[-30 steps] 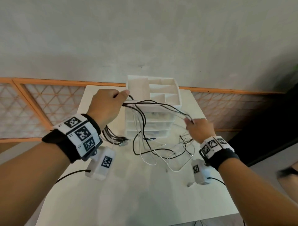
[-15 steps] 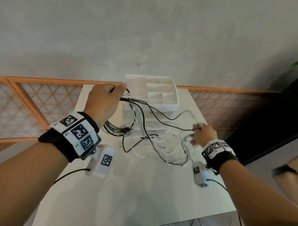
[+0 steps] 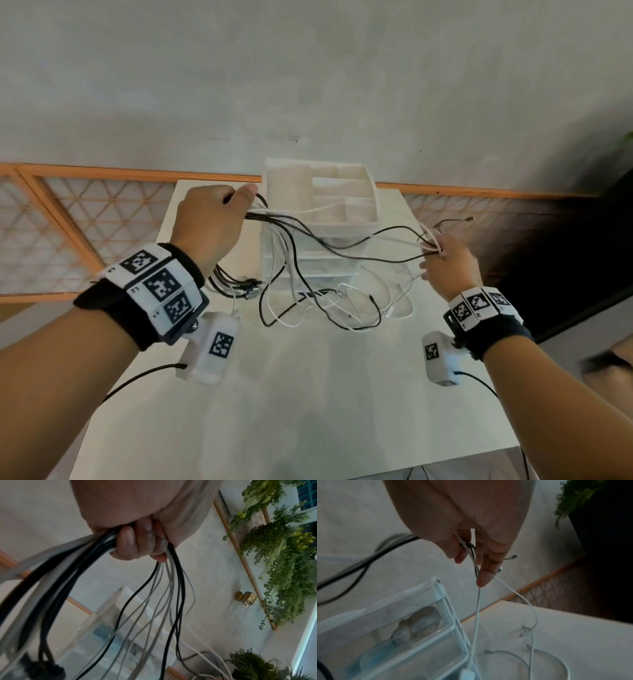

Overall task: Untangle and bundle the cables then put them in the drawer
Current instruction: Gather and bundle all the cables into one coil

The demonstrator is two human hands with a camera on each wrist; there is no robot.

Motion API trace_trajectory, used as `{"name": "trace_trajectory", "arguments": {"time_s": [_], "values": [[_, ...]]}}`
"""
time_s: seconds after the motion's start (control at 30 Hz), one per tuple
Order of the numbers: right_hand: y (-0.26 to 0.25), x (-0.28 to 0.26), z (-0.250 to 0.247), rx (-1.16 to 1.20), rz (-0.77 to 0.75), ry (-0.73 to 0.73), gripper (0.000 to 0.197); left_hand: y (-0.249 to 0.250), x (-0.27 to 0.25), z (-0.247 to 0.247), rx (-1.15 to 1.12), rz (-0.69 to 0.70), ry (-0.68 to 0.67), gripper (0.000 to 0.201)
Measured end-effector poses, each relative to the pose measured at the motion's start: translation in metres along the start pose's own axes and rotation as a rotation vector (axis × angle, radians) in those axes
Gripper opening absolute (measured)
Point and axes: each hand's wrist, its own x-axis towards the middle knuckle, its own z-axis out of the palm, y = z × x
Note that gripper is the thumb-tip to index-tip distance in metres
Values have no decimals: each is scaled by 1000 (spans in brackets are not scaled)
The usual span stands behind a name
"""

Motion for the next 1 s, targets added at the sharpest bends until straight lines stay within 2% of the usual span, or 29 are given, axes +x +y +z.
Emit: {"name": "trace_trajectory", "arguments": {"time_s": [0.13,0.23,0.3,0.4,0.47,0.5,0.57,0.67,0.73,0.77,0.83,0.87,0.9,1.0], "values": [[-6,-1,-2,29,-2,183,20,-4,-5,8,17,-4,-61,57],[-3,-3,-3,17,-44,171,30,-5,-8,10,-4,-31,-89,57],[8,-3,0,-58,-36,47,48,-3,-7,8,-26,-34,-86,57],[27,-11,8,-154,30,-355,102,-1,-5,3,-42,-24,-71,57],[24,-20,11,-216,-11,-562,117,0,-5,0,-22,-13,-89,56],[13,-25,10,-197,-50,-596,117,1,-6,0,-3,-2,-108,56],[-26,-38,6,-89,-166,-575,115,4,-10,3,58,34,-159,55],[-106,-67,5,53,-458,-502,111,18,-22,15,131,130,-265,53],[-141,-84,20,135,-598,-423,90,28,-32,22,158,222,-344,41],[-150,-90,31,152,-630,-355,70,32,-36,24,168,262,-368,35],[-151,-91,49,114,-623,-239,25,36,-40,21,164,288,-378,32],[-143,-86,57,44,-581,-242,10,36,-40,17,150,277,-370,35],[-130,-78,62,-41,-518,-278,10,35,-38,12,129,261,-353,38],[-79,-50,67,-272,-263,-370,37,23,-25,-5,27,186,-248,48]]}}
